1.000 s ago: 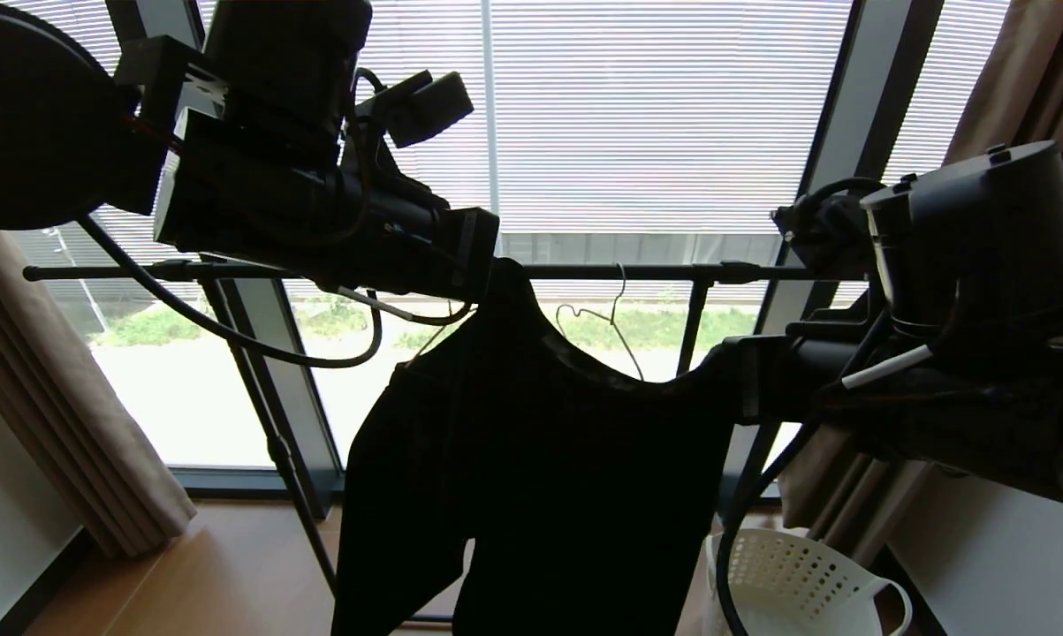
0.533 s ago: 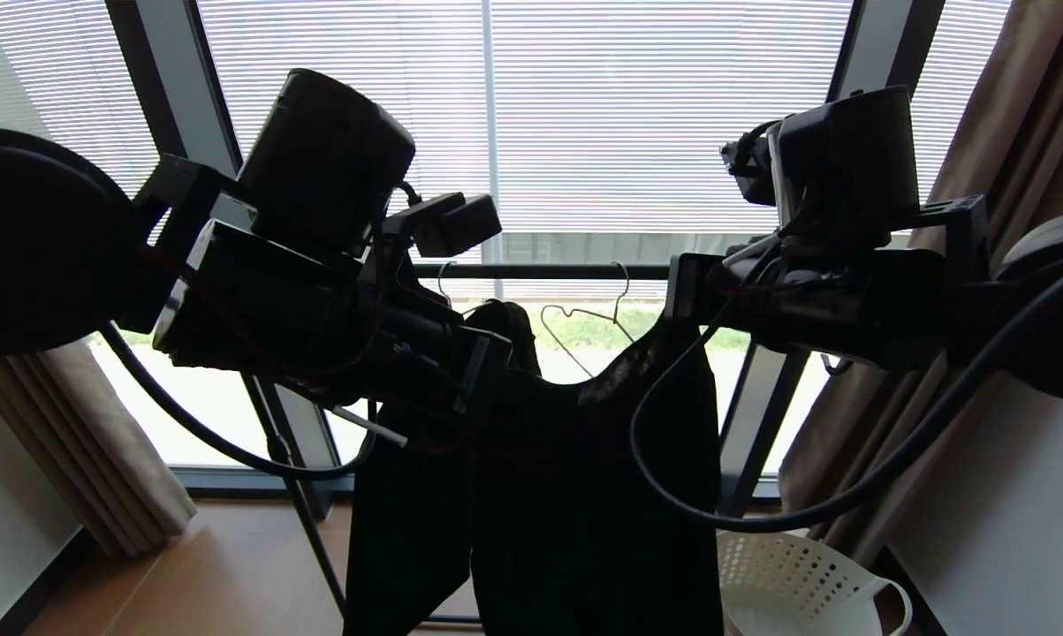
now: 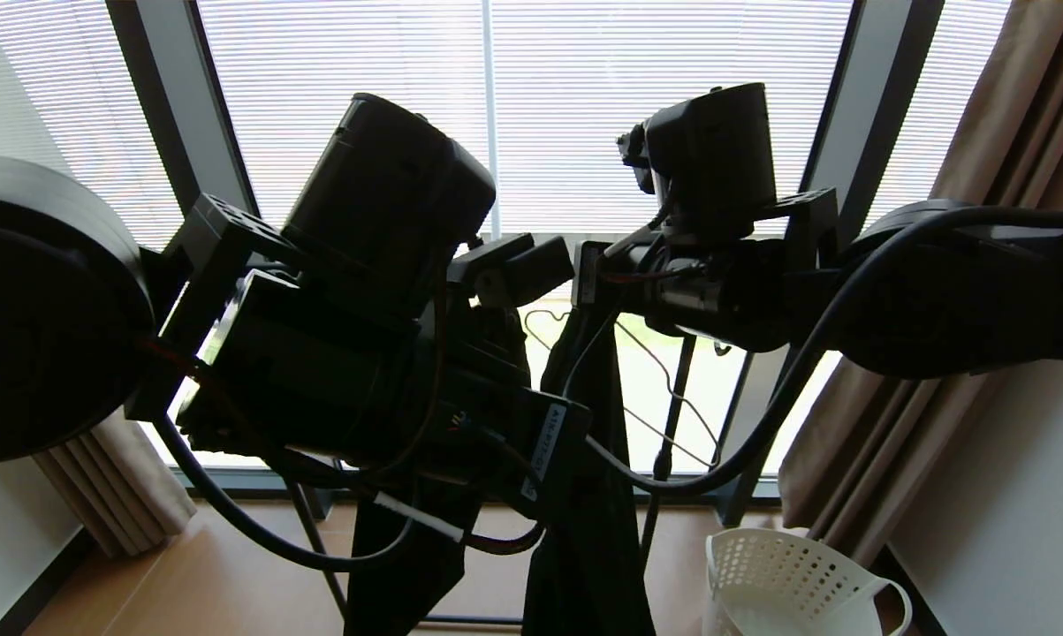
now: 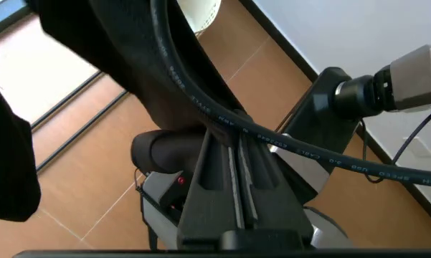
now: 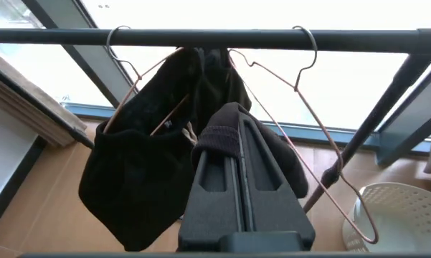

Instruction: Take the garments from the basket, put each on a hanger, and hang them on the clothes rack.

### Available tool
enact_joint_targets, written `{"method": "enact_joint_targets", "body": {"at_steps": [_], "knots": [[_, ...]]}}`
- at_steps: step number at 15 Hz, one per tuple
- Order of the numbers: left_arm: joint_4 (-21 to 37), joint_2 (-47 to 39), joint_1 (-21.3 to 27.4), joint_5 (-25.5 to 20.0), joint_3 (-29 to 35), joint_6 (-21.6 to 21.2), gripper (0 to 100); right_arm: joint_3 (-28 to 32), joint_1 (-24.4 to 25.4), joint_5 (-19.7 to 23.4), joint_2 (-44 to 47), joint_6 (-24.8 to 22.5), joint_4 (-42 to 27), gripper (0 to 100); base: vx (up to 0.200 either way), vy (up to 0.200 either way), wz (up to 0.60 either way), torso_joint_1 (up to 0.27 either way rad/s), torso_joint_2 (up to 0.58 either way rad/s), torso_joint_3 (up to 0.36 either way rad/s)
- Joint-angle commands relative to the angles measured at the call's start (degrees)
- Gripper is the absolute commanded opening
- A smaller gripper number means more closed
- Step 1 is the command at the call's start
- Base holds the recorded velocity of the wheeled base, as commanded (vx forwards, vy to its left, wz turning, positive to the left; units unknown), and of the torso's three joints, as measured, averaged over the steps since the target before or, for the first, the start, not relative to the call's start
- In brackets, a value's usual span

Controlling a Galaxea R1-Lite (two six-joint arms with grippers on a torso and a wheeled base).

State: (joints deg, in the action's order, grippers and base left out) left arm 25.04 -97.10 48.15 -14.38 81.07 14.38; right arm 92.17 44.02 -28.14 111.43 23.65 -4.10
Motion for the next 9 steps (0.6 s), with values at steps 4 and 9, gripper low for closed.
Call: {"method": "enact_joint_targets", "body": {"at_steps": [4, 9], "knots": [[-0.3, 3.1, -2.6, 0.1, -3.5, 0.2, 0, -2.9, -0.6, -0.1, -1.6, 1.2, 0.2, 0, 0.0, 0.0, 0.0, 0.0, 0.0, 0.0], [-0.7, 5.4, -10.4, 0.3, -6.4, -0.2, 0, -11.2, -3.6, -0.3, -8.6, 1.4, 0.5, 0, 0.0, 0.0, 0.0, 0.0, 0.0, 0.0]]}}
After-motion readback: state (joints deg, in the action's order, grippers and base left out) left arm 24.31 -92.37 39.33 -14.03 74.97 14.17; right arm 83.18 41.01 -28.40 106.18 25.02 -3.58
